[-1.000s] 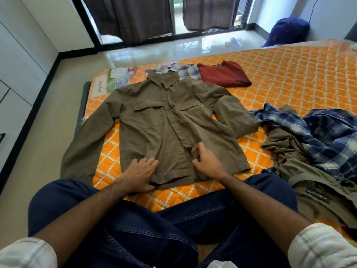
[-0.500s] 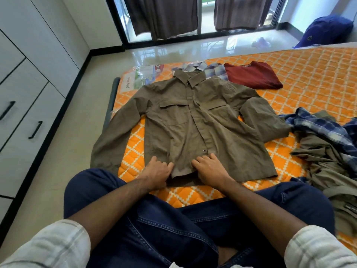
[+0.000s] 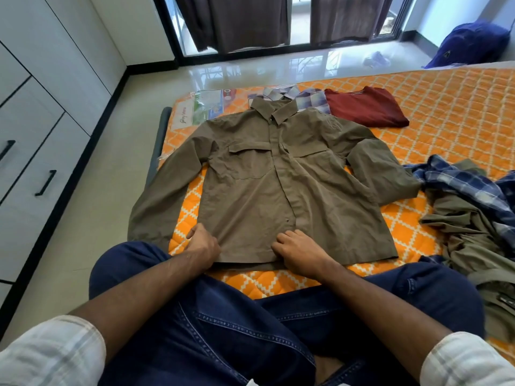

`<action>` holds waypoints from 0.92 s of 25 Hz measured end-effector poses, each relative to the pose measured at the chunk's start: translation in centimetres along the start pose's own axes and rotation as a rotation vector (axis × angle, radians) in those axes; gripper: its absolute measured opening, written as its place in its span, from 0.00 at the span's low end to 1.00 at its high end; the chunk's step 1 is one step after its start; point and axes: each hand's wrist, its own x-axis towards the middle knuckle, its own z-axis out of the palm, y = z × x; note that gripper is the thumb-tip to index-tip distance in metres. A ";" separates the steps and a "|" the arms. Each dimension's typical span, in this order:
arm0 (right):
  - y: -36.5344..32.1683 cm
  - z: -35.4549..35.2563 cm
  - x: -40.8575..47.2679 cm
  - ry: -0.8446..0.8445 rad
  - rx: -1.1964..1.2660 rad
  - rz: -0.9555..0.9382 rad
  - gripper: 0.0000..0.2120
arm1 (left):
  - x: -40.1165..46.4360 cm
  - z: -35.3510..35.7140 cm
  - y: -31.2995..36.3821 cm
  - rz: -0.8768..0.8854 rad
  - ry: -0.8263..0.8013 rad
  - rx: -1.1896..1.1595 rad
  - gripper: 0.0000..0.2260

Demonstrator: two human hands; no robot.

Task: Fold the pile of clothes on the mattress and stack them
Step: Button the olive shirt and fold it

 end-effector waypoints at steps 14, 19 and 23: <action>3.7 -1.9 0.3 0.021 0.371 0.668 0.21 | 4.3 -7.8 0.3 0.295 0.501 -1.149 0.09; 6.3 -1.2 -0.8 0.060 0.764 0.980 0.08 | 6.5 -10.2 3.8 0.080 0.604 -1.314 0.15; 7.8 -2.1 -0.3 0.077 1.031 1.173 0.06 | 7.9 -11.4 4.0 0.012 0.543 -1.240 0.19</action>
